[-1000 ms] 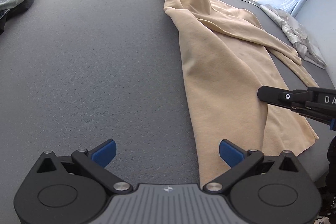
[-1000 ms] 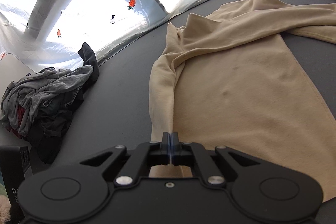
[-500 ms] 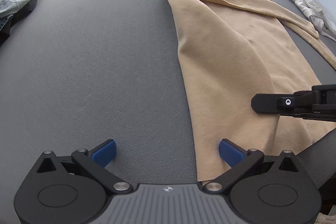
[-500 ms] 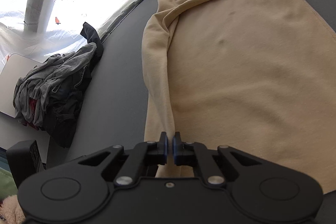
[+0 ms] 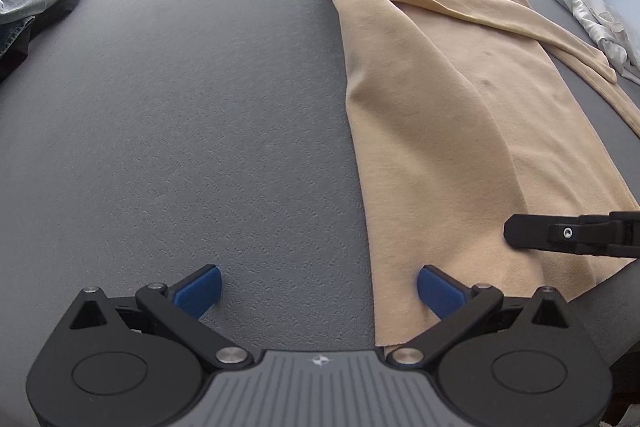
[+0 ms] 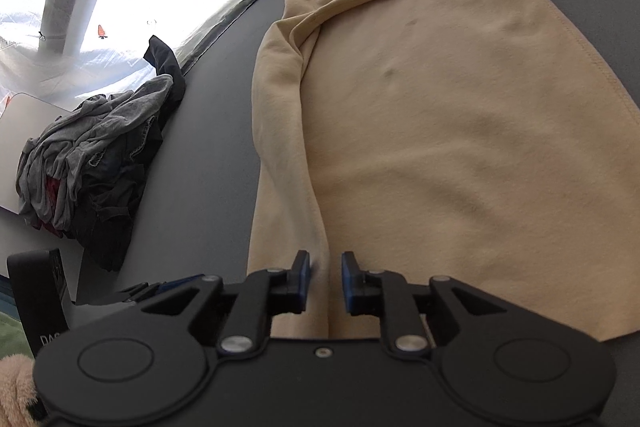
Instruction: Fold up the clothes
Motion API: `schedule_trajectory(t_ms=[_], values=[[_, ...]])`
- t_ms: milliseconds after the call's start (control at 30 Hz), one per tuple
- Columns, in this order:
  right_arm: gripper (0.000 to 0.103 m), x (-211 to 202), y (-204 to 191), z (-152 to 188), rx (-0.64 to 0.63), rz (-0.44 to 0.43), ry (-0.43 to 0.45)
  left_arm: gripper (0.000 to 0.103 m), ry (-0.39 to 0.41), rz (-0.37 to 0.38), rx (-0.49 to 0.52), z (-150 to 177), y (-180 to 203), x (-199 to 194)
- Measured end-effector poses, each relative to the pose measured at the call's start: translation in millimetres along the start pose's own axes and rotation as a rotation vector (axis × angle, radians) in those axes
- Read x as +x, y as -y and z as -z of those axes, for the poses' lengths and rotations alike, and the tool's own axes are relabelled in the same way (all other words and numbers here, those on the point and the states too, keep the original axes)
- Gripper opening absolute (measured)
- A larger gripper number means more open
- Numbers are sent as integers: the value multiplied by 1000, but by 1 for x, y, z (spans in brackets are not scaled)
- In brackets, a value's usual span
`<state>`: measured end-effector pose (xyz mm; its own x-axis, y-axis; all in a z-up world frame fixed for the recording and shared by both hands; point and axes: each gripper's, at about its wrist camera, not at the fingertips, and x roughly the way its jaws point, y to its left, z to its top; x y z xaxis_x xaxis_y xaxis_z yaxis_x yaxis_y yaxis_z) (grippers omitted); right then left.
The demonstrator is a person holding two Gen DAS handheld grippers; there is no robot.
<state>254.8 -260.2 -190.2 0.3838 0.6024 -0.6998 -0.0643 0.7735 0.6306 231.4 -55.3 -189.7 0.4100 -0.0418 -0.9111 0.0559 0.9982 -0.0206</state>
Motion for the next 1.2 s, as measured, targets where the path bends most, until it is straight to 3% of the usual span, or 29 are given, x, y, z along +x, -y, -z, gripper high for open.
schedule_trajectory(t_ms=[33, 300, 367, 467, 767, 1033, 1100, 1200], values=[[2, 1, -2, 0, -31, 21, -7, 103, -1, 0, 0, 0, 0, 0], [4, -1, -22, -6, -164, 135, -58, 103, -14, 13, -12, -5, -2, 2], [10, -11, -14, -13, -145, 163, -17, 103, -18, 31, -36, -7, -6, 2], [12, -27, 5, -26, -82, 214, 68, 103, -4, 69, -117, -13, -19, 1], [18, -64, 72, -74, 56, 423, 306, 100, 95, 84, -385, -58, -70, 12], [29, -88, 125, -137, 136, 553, 463, 85, 143, 129, -423, -133, -90, 49], [43, -93, 140, -155, 155, 594, 504, 78, 165, 180, -456, -154, -96, 61], [46, -98, 166, -184, 188, 638, 525, 77, 207, 281, -534, -194, -107, 82]])
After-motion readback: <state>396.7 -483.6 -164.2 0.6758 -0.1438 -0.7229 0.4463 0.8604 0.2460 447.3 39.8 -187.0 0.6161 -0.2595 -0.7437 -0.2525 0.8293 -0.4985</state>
